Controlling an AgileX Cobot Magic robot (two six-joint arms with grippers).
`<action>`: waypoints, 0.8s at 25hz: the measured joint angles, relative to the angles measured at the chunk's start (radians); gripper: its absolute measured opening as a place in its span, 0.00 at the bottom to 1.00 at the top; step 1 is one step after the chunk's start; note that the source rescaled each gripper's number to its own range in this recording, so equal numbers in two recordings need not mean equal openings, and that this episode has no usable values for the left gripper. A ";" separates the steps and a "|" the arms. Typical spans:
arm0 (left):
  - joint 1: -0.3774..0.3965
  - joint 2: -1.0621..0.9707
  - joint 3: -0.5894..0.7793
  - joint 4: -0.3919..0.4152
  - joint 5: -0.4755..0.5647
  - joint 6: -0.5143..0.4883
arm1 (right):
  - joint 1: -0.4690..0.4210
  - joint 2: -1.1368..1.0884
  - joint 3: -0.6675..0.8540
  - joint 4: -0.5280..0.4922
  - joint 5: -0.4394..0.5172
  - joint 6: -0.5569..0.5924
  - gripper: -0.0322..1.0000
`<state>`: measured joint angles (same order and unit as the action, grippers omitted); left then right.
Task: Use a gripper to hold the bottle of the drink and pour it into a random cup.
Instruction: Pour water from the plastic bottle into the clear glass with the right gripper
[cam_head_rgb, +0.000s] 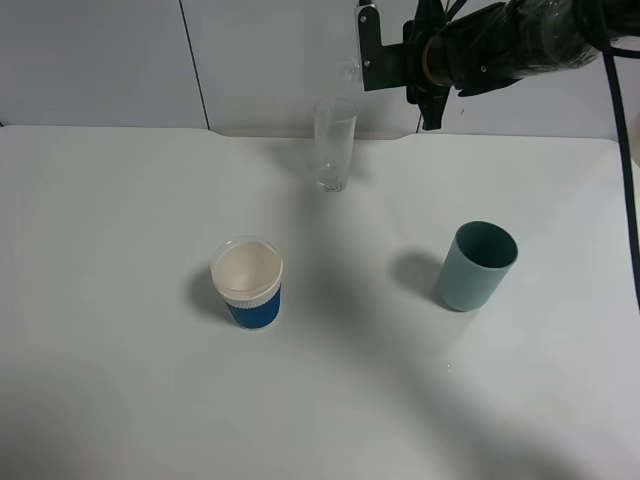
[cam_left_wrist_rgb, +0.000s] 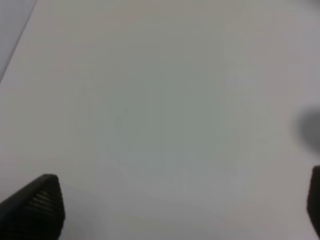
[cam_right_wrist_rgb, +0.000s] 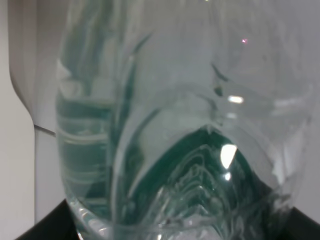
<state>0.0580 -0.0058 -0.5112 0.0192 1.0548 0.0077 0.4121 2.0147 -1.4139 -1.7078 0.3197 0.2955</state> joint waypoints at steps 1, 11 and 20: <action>0.000 0.000 0.000 0.000 0.000 0.000 | 0.000 0.000 0.000 0.000 0.000 0.000 0.03; 0.000 0.000 0.000 0.001 0.000 0.000 | 0.000 0.000 0.000 0.000 0.007 -0.015 0.03; 0.000 0.000 0.000 0.001 0.000 0.000 | 0.000 0.000 0.000 0.000 0.014 -0.052 0.03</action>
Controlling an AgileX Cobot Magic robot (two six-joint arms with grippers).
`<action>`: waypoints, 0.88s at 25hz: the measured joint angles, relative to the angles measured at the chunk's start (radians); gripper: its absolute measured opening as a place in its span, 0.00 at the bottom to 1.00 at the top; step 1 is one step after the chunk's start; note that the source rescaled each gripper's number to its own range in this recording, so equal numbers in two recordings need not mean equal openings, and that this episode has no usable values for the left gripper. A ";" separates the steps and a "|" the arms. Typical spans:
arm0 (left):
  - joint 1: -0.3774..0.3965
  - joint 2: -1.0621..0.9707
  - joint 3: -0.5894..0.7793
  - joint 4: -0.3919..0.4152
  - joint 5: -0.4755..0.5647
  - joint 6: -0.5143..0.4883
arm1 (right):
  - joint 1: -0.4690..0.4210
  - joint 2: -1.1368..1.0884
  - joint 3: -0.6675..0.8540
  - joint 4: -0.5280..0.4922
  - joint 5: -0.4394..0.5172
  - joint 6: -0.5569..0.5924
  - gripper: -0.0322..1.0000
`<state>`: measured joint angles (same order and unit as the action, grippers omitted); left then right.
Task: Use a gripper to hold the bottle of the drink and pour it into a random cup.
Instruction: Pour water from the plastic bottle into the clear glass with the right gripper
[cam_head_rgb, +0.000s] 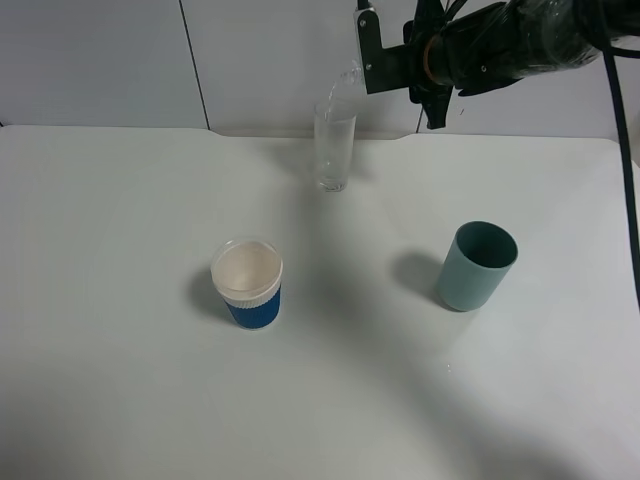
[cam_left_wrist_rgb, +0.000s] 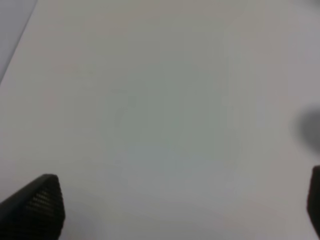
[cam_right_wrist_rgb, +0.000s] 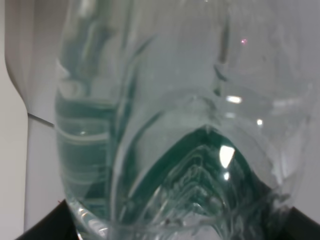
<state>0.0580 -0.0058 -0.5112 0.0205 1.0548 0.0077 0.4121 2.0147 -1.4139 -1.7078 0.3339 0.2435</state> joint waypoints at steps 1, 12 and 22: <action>0.000 0.000 0.000 -0.001 0.000 0.000 | 0.000 0.000 0.000 0.000 0.001 0.000 0.03; 0.000 0.000 0.000 -0.001 0.000 -0.001 | 0.000 0.000 0.000 0.000 0.003 -0.008 0.03; 0.000 0.000 0.000 -0.001 0.000 0.000 | 0.000 0.000 0.000 0.000 0.003 -0.027 0.03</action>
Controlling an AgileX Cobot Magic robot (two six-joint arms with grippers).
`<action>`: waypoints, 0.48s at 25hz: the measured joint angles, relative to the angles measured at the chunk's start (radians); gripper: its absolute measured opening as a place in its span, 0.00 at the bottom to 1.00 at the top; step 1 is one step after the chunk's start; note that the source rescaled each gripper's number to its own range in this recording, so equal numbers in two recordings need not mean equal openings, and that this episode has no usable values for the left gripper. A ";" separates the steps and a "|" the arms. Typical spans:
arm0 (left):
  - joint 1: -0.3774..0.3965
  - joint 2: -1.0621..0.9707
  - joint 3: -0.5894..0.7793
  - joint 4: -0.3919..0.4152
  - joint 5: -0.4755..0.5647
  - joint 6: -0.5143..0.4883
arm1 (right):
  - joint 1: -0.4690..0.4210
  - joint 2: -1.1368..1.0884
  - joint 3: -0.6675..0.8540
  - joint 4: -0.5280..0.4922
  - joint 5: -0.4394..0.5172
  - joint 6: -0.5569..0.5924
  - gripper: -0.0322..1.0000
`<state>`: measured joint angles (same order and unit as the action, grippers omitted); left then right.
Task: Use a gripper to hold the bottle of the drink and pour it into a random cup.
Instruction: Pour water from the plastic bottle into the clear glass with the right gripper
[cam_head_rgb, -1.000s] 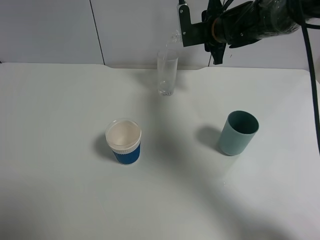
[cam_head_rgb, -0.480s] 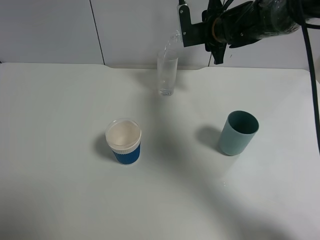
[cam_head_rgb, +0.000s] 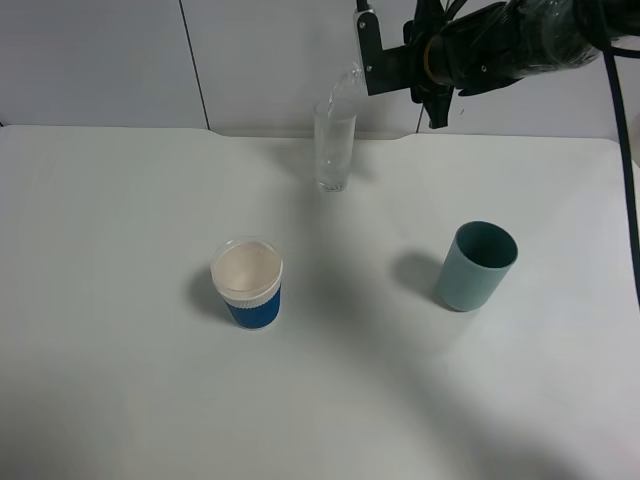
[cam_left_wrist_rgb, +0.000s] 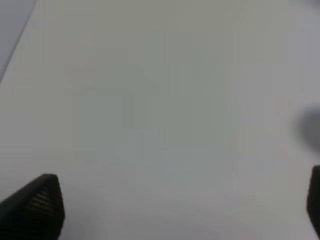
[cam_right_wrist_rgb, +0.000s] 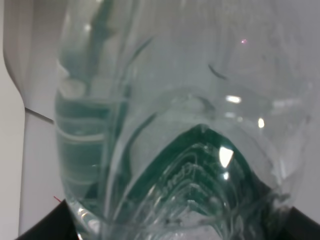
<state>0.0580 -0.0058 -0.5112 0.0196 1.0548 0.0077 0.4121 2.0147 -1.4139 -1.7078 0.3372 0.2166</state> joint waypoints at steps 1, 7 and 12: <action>0.000 0.000 0.000 0.000 0.000 0.000 | 0.000 0.000 0.000 0.000 0.000 -0.003 0.03; 0.000 0.000 0.000 0.000 0.000 0.000 | -0.001 0.000 0.000 0.000 0.000 -0.007 0.03; 0.000 0.000 0.000 0.000 0.000 0.000 | -0.001 0.000 0.000 0.000 0.000 -0.009 0.03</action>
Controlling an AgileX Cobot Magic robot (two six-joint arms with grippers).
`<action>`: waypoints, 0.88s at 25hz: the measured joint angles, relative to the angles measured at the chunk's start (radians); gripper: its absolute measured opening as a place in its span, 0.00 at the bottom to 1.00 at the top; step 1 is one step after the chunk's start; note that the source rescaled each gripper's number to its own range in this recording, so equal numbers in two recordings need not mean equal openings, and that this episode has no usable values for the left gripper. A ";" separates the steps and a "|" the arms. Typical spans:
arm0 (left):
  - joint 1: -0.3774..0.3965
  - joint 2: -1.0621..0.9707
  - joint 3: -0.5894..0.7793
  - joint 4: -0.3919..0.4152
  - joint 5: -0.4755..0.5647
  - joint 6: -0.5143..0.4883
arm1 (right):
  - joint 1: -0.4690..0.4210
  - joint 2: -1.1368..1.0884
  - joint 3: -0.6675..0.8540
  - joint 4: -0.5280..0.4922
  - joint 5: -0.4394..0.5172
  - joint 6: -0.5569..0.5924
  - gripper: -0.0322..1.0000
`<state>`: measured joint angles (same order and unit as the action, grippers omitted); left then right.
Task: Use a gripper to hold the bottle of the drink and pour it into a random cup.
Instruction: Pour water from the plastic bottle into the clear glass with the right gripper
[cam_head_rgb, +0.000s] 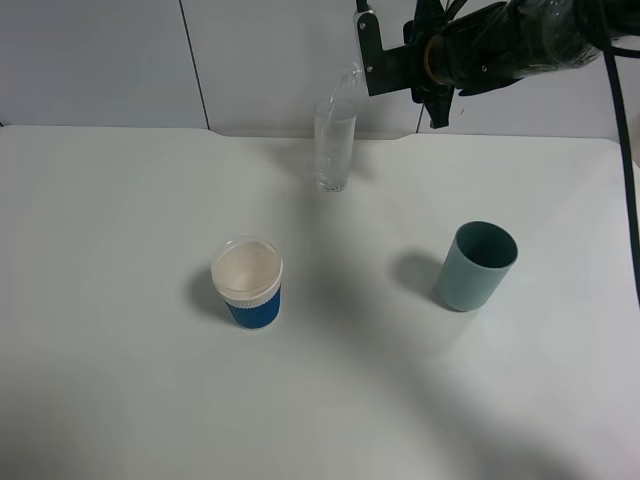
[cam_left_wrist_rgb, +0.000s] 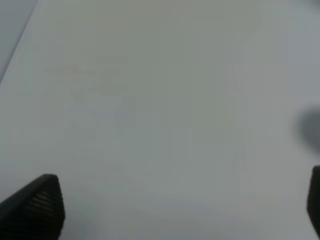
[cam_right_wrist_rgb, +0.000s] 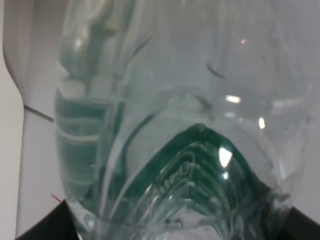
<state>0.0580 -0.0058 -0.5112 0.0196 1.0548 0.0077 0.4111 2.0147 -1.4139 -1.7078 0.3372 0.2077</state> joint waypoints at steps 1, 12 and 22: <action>0.000 0.000 0.000 0.000 0.000 0.000 | 0.000 0.000 0.000 0.000 0.000 -0.001 0.03; 0.000 0.000 0.000 0.000 0.000 0.000 | 0.000 0.000 0.000 0.000 0.000 -0.019 0.03; 0.000 0.000 0.000 0.000 0.000 0.000 | 0.000 0.000 0.000 0.000 0.001 -0.042 0.03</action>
<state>0.0580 -0.0058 -0.5112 0.0196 1.0548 0.0077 0.4111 2.0147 -1.4139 -1.7078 0.3383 0.1654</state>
